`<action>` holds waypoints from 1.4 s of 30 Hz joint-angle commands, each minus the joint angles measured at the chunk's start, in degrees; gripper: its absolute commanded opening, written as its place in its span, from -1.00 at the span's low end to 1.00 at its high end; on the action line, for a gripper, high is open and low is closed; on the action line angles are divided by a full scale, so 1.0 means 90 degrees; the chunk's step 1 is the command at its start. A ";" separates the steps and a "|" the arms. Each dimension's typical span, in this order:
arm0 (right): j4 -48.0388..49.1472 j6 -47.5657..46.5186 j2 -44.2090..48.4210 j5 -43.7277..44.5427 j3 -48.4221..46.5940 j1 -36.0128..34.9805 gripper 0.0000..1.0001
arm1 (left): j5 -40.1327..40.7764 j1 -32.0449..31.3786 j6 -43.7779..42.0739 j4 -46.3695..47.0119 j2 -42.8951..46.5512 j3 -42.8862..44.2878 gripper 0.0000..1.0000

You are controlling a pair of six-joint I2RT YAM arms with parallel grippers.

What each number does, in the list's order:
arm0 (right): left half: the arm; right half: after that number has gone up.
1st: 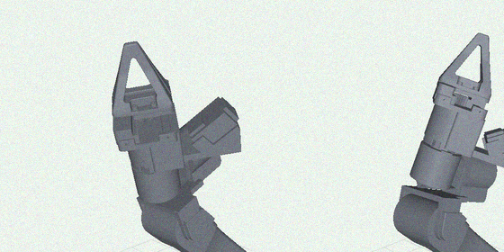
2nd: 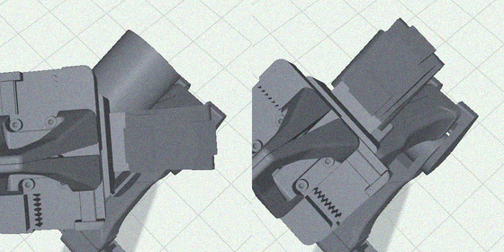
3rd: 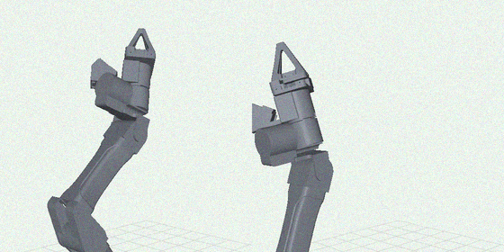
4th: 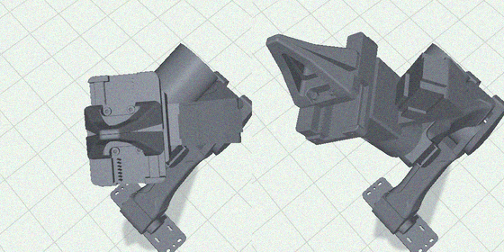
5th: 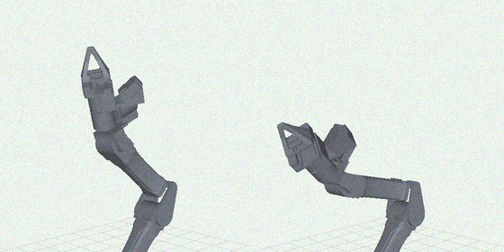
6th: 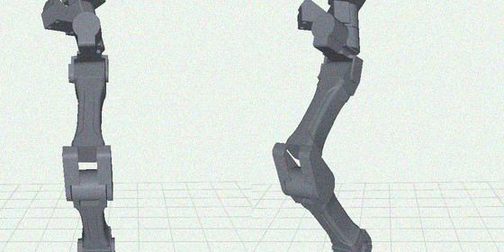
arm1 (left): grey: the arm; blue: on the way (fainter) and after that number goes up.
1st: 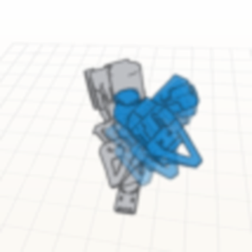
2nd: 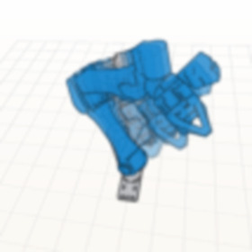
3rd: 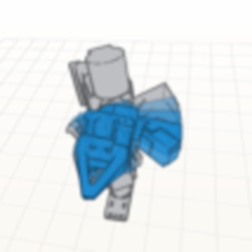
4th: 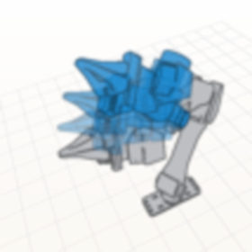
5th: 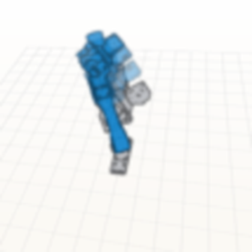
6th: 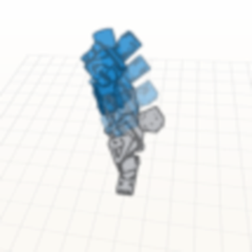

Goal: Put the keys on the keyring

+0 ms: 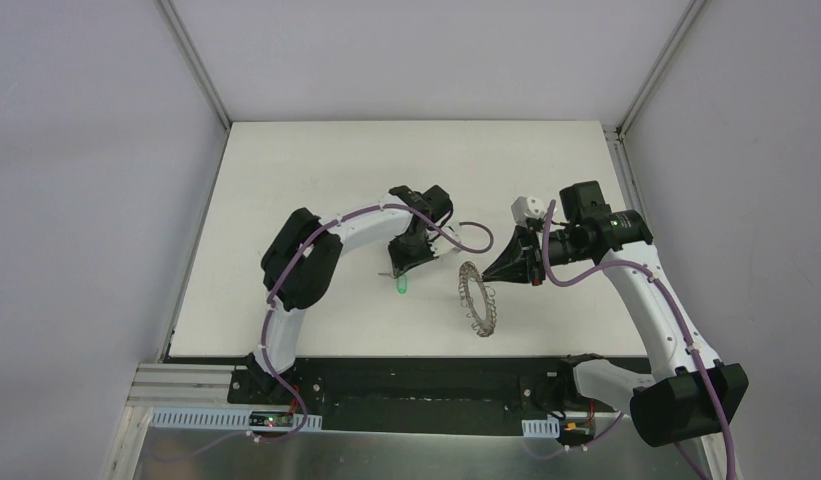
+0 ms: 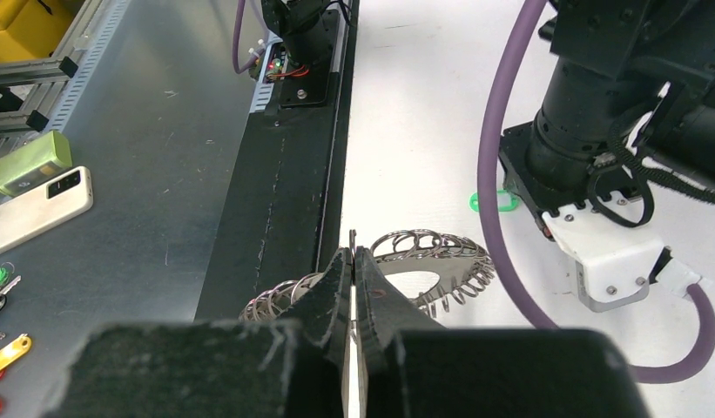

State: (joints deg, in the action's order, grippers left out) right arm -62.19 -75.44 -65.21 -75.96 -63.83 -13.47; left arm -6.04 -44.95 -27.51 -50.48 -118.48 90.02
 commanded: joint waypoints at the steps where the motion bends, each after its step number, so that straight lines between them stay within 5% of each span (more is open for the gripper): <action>1: 0.0055 0.0054 0.0107 -0.0456 -0.0070 0.0049 -1.00 | -0.0371 0.0136 -0.0072 -0.0332 0.0776 0.0207 -0.98; 9: 0.1001 0.1944 -0.0021 -0.0332 -0.0421 0.0052 -1.00 | -0.1835 0.0466 -0.0244 -0.1214 0.1725 0.0753 -1.00; 24: 0.0538 0.1177 -0.0628 0.0032 -0.1486 -0.0535 -1.00 | -0.5198 0.0545 0.0862 -0.2602 0.2588 0.2543 -1.00; 36: 0.0675 0.1252 -0.1044 -0.0092 -0.1979 -0.0962 -1.00 | -0.7190 0.0550 0.2878 -0.1208 0.2841 0.2155 -1.00; 42: 0.0640 0.1235 -0.1192 0.0002 -0.2141 -0.1067 -1.00 | -0.7295 0.0543 0.3416 -0.0664 0.2694 0.1958 -1.00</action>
State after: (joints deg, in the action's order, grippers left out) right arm -56.77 -63.86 -75.35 -73.80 -79.64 -22.20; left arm -67.22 -40.05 -2.15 -61.47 -94.56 108.73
